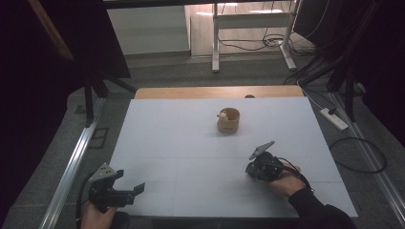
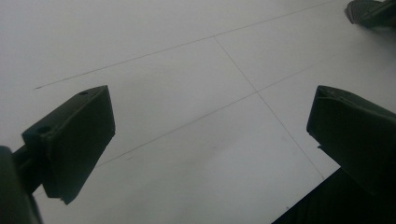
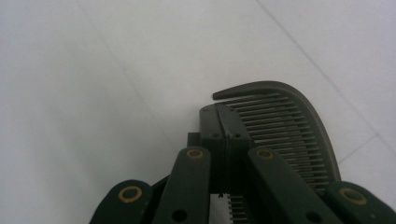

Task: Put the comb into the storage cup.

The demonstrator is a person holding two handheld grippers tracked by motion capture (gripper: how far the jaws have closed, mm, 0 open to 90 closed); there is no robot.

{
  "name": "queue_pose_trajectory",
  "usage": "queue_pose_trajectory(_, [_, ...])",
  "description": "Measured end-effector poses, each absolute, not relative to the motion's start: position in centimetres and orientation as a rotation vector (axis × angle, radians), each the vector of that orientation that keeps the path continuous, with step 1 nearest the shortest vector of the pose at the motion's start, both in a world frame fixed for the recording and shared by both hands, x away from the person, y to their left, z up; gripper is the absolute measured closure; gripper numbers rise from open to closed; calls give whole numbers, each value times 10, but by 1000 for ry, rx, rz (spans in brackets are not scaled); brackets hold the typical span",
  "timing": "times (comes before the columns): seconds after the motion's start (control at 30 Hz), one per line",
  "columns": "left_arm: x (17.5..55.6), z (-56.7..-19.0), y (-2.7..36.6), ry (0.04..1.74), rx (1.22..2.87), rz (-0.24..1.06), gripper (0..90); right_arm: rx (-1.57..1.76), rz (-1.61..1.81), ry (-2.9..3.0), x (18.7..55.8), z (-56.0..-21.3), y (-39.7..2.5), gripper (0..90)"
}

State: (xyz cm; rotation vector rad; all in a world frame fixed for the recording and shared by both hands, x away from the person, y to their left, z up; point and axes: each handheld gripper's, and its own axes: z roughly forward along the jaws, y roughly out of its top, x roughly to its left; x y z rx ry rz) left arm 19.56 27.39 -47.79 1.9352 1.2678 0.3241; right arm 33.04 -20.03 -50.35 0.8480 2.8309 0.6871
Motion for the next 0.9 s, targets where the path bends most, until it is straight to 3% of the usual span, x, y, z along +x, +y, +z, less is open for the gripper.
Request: queue_pose_trajectory(0.9, [196, -478, 274, 1274, 1932, 318, 23, 915, 685, 2780, 357, -504, -207, 898])
